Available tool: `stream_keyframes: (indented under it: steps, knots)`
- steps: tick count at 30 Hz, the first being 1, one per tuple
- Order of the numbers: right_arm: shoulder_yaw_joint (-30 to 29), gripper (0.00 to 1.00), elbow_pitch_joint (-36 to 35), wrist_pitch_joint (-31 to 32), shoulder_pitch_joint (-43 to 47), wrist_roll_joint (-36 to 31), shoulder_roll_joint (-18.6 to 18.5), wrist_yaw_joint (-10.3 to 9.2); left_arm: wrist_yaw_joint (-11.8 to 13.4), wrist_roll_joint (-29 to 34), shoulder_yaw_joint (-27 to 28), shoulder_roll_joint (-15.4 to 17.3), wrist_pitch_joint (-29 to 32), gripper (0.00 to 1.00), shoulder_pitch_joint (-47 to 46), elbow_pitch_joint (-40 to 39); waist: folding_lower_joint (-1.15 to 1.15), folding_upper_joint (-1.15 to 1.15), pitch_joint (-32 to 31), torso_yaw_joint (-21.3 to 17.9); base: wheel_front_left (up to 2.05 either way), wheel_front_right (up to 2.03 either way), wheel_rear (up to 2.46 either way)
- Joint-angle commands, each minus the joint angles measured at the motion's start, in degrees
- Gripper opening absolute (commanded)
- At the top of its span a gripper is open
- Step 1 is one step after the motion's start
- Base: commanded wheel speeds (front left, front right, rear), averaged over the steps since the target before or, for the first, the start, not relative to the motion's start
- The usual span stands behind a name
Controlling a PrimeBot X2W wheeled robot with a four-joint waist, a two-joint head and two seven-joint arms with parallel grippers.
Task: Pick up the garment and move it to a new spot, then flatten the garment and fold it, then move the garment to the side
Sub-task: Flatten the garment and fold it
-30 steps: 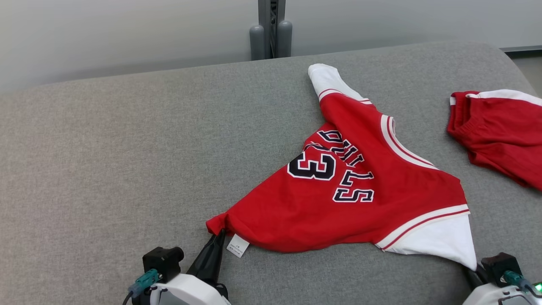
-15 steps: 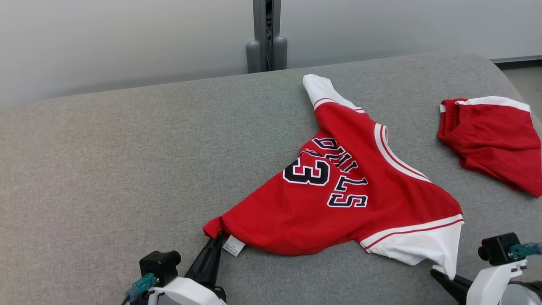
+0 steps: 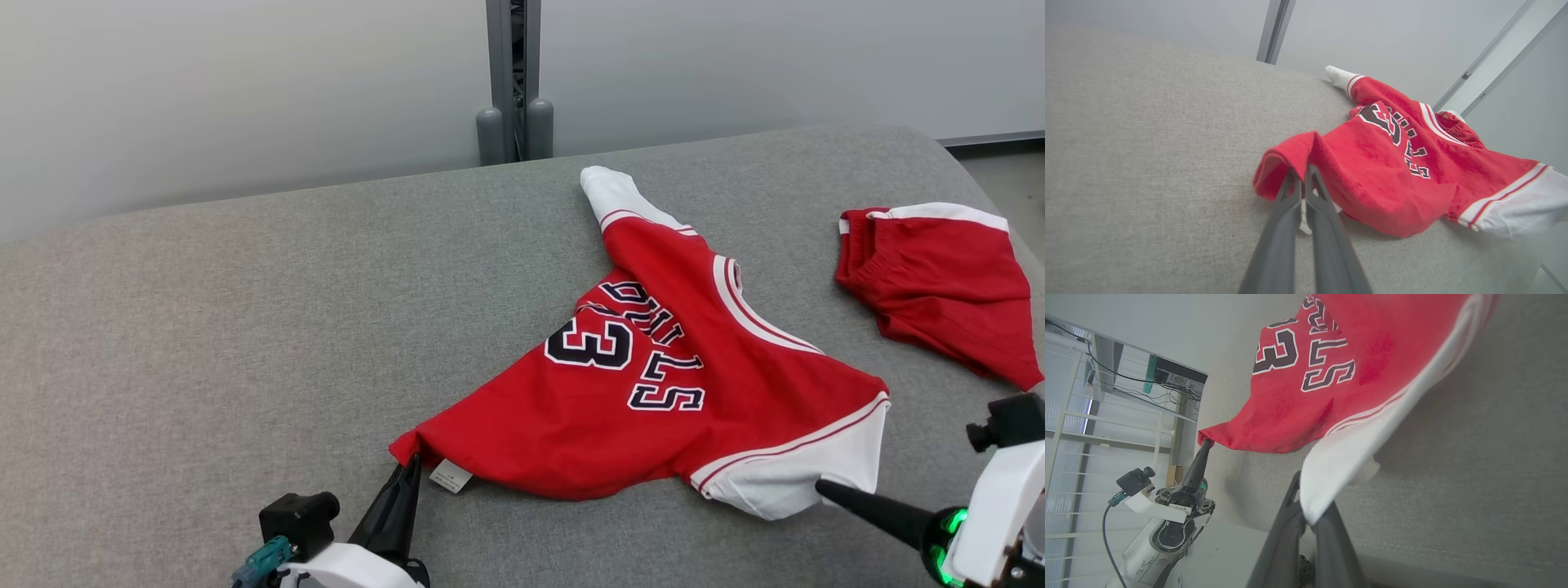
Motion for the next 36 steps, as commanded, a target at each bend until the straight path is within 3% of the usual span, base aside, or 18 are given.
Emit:
stream_keyframes:
  steps: [1,11,21,27,36]
  knots:
    - [-1.67,0.00,-0.91,0.71,-0.41,2.22,0.09,0.04,-0.11,0.28,0.07,0.27,-0.20,0.00,0.30,-0.22,0.00,0.00,-0.16,0.24,0.00,0.00,0.00]
    - [-6.13,0.00,-1.86,-2.92,-1.95,6.64,3.80,0.04,-0.11,0.48,0.90,0.26,-0.20,0.00,0.76,-1.58,0.00,0.00,-0.46,1.41,0.00,0.00,0.00]
    - [-8.39,0.00,-0.97,-6.01,-7.08,10.13,8.76,0.05,-0.11,-0.21,7.45,0.29,-0.20,0.00,-1.07,-8.34,0.00,0.00,-0.08,1.54,0.00,0.00,0.00]
    - [-10.15,0.00,1.97,-7.14,-14.72,13.48,11.24,0.05,-0.11,-0.18,11.85,0.35,-0.20,0.00,-5.86,-11.27,0.00,0.00,0.39,1.46,0.00,0.00,0.00]
    - [-10.85,0.00,12.63,-12.36,-32.25,13.47,15.39,0.09,-0.11,0.43,13.56,4.61,-0.20,0.00,-18.39,-11.42,0.00,0.00,1.30,1.79,0.00,0.00,0.00]
